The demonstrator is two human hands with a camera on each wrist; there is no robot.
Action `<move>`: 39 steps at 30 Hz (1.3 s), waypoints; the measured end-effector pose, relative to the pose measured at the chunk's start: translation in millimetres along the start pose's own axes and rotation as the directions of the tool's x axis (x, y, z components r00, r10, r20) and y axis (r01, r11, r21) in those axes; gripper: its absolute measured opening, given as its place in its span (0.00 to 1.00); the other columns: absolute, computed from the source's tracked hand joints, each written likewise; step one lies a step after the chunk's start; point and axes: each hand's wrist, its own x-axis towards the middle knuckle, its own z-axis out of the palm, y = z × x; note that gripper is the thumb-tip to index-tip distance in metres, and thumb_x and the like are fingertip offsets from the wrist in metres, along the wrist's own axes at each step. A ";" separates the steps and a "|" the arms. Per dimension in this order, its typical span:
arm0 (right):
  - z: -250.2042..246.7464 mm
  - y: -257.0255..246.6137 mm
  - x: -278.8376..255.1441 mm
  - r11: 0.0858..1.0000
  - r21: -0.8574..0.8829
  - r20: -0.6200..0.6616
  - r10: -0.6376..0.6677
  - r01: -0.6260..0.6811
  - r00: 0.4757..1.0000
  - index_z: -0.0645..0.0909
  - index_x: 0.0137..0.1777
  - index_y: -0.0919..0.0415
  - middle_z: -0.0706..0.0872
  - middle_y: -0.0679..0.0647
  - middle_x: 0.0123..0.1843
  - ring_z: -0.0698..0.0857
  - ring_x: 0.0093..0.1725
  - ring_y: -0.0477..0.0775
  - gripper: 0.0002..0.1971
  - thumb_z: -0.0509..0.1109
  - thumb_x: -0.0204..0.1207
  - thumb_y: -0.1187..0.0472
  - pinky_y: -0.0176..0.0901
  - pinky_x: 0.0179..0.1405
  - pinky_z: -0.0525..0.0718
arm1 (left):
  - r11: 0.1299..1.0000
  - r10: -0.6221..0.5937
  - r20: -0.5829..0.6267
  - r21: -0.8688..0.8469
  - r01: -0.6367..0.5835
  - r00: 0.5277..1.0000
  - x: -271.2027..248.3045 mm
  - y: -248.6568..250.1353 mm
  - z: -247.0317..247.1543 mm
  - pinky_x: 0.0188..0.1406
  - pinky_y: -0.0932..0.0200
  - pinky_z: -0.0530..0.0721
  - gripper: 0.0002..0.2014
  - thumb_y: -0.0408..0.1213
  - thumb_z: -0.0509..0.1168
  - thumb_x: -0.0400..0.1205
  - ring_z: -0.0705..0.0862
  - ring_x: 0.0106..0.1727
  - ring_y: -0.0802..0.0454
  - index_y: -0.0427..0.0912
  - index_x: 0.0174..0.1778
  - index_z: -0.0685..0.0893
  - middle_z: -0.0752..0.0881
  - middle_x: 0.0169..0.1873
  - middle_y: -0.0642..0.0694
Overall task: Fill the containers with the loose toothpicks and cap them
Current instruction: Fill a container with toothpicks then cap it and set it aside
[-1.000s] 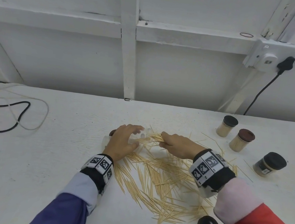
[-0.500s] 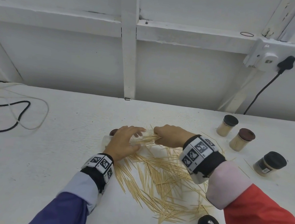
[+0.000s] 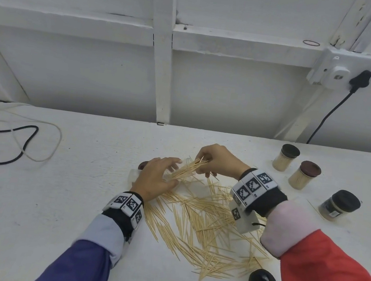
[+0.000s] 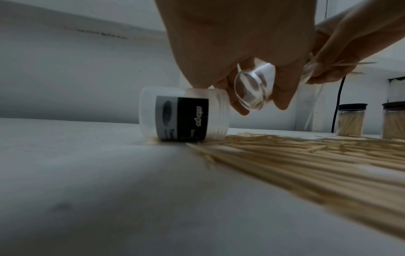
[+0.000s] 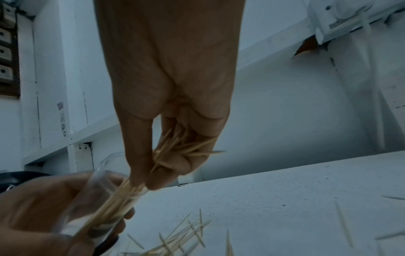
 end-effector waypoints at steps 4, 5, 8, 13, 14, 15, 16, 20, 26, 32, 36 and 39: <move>5.2 -1.9 2.2 0.998 -0.005 0.006 -0.061 0.061 0.998 0.86 0.48 0.63 0.88 0.55 0.36 0.84 0.28 0.48 0.06 0.77 0.72 0.69 0.31 0.22 0.75 | 1.000 -0.005 0.001 -0.006 0.005 1.000 -0.3 1.5 -0.6 0.68 0.48 0.74 0.25 0.37 0.77 0.73 0.82 0.52 0.61 0.50 0.66 0.81 0.85 0.49 0.59; 6.1 -1.8 2.8 0.997 0.000 0.011 -0.074 0.074 0.997 0.87 0.49 0.62 0.87 0.53 0.36 0.84 0.28 0.49 0.06 0.77 0.73 0.68 0.31 0.23 0.76 | 1.000 -0.010 0.003 -0.007 0.010 1.000 -0.4 1.8 -0.9 0.69 0.47 0.73 0.25 0.38 0.77 0.73 0.82 0.52 0.62 0.50 0.66 0.81 0.85 0.49 0.59; 3.2 -1.3 3.6 0.997 0.066 0.049 -0.037 0.034 0.998 0.85 0.56 0.61 0.85 0.54 0.39 0.84 0.28 0.49 0.09 0.74 0.77 0.65 0.35 0.27 0.81 | 0.999 -0.035 0.000 -0.006 0.035 0.999 0.0 3.4 -1.8 0.68 0.47 0.74 0.25 0.39 0.77 0.73 0.81 0.51 0.63 0.50 0.66 0.81 0.85 0.48 0.60; -7.5 3.5 -3.1 0.938 0.329 0.271 0.018 -0.111 0.962 0.76 0.68 0.68 0.82 0.59 0.44 0.85 0.35 0.53 0.16 0.68 0.80 0.70 0.45 0.38 0.88 | 0.999 -0.052 0.015 0.007 0.052 0.999 0.4 4.7 -1.2 0.70 0.47 0.73 0.25 0.40 0.77 0.74 0.77 0.49 0.74 0.49 0.67 0.81 0.82 0.46 0.64; -8.1 5.1 -3.9 0.933 0.342 0.265 0.019 -0.113 0.964 0.76 0.67 0.68 0.82 0.59 0.46 0.86 0.35 0.53 0.18 0.70 0.78 0.73 0.45 0.39 0.88 | 0.998 -0.055 0.018 0.006 0.055 0.998 0.4 4.4 -1.3 0.71 0.47 0.73 0.25 0.40 0.77 0.74 0.77 0.50 0.74 0.50 0.67 0.80 0.81 0.46 0.64; -8.3 6.6 -4.0 0.933 0.342 0.239 0.029 -0.112 0.971 0.76 0.66 0.67 0.82 0.60 0.47 0.86 0.36 0.53 0.20 0.72 0.75 0.76 0.44 0.38 0.88 | 0.998 -0.057 0.019 0.004 0.057 0.998 0.7 4.0 -1.4 0.71 0.46 0.73 0.25 0.40 0.77 0.74 0.77 0.50 0.74 0.50 0.67 0.80 0.82 0.46 0.65; -8.3 7.7 -4.2 0.937 0.332 0.200 0.046 -0.112 0.979 0.77 0.65 0.67 0.82 0.61 0.49 0.87 0.36 0.53 0.21 0.73 0.73 0.78 0.42 0.37 0.88 | 0.998 -0.059 0.020 0.004 0.059 0.998 0.8 3.7 -1.5 0.71 0.46 0.73 0.25 0.41 0.77 0.74 0.77 0.50 0.73 0.50 0.67 0.80 0.82 0.47 0.64; -8.7 9.4 -3.6 0.938 0.332 0.091 0.069 -0.095 0.994 0.77 0.60 0.69 0.85 0.66 0.47 0.88 0.34 0.55 0.20 0.75 0.70 0.80 0.38 0.33 0.86 | 0.998 -0.059 0.025 0.006 0.059 0.998 0.9 3.8 -1.1 0.69 0.45 0.74 0.25 0.41 0.77 0.73 0.78 0.50 0.69 0.50 0.66 0.81 0.83 0.47 0.62; -6.3 7.2 -0.7 0.982 0.183 -0.007 -0.053 0.053 0.999 0.86 0.50 0.71 0.90 0.62 0.38 0.89 0.33 0.50 0.07 0.75 0.72 0.75 0.36 0.35 0.87 | 0.998 -0.066 0.029 0.023 0.065 0.997 0.3 4.4 -1.1 0.71 0.44 0.72 0.25 0.42 0.77 0.73 0.78 0.50 0.75 0.52 0.66 0.80 0.83 0.46 0.65; 4.2 -5.7 -0.9 0.987 0.028 -0.004 -0.155 0.155 0.988 0.89 0.46 0.66 0.90 0.53 0.38 0.89 0.38 0.55 0.05 0.77 0.72 0.72 0.38 0.30 0.85 | 0.999 -0.034 0.022 0.019 0.034 0.999 -1.5 9.4 -2.7 0.72 0.46 0.71 0.26 0.38 0.78 0.72 0.74 0.53 0.83 0.50 0.66 0.81 0.78 0.44 0.71; -4.8 -6.8 -3.7 0.983 0.098 -0.010 -0.157 0.157 0.988 0.88 0.45 0.61 0.91 0.58 0.47 0.89 0.41 0.53 0.11 0.76 0.69 0.76 0.37 0.35 0.86 | 0.998 -0.056 0.009 0.034 0.055 0.998 -1.1 7.5 -3.3 0.65 0.48 0.77 0.26 0.41 0.78 0.72 0.80 0.52 0.66 0.51 0.67 0.80 0.80 0.45 0.68; -11.3 -4.2 -5.3 0.989 0.050 -0.022 -0.138 0.139 0.990 0.85 0.39 0.55 0.91 0.57 0.47 0.90 0.46 0.49 0.16 0.76 0.65 0.79 0.38 0.40 0.88 | 0.998 -0.055 0.007 0.026 0.055 0.998 -1.3 6.6 -3.2 0.60 0.49 0.80 0.27 0.42 0.78 0.72 0.82 0.56 0.55 0.51 0.67 0.80 0.81 0.46 0.65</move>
